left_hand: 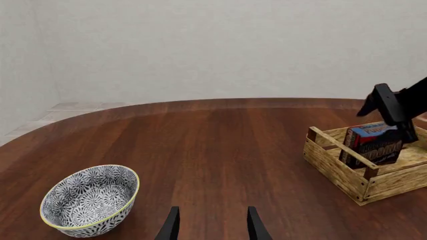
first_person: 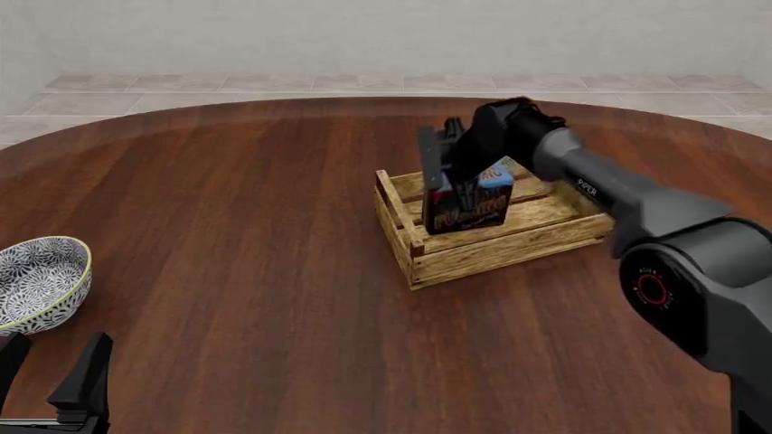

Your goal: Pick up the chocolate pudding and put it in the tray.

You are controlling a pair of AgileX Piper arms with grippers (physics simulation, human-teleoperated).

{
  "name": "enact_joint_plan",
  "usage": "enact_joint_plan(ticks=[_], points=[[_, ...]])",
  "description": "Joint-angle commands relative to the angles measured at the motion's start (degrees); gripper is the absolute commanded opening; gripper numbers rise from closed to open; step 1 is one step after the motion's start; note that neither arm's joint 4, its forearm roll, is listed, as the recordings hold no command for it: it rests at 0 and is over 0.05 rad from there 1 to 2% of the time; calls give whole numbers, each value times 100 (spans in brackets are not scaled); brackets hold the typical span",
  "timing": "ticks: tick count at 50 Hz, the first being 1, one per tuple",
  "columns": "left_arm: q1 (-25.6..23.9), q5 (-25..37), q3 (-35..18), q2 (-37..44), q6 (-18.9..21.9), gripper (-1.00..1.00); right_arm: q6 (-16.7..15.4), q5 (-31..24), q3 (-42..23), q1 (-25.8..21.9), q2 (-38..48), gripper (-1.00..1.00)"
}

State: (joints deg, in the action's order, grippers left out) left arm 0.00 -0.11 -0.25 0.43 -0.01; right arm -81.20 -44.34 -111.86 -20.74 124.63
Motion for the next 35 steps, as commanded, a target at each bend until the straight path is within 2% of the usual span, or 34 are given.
enact_joint_plan(ticks=[1,16,22,35], points=[[0,0,0,-1,-2,100,15,-127,94,6,-329,100],[0,0,0,1,0,100,144,-349,265,-95,-891,100],[-1,0,0,0,1,100,41,-288,578,-16,-1231,100],[0,0,0,0,-1,100,129,-282,1152,-71,-1943,100]])
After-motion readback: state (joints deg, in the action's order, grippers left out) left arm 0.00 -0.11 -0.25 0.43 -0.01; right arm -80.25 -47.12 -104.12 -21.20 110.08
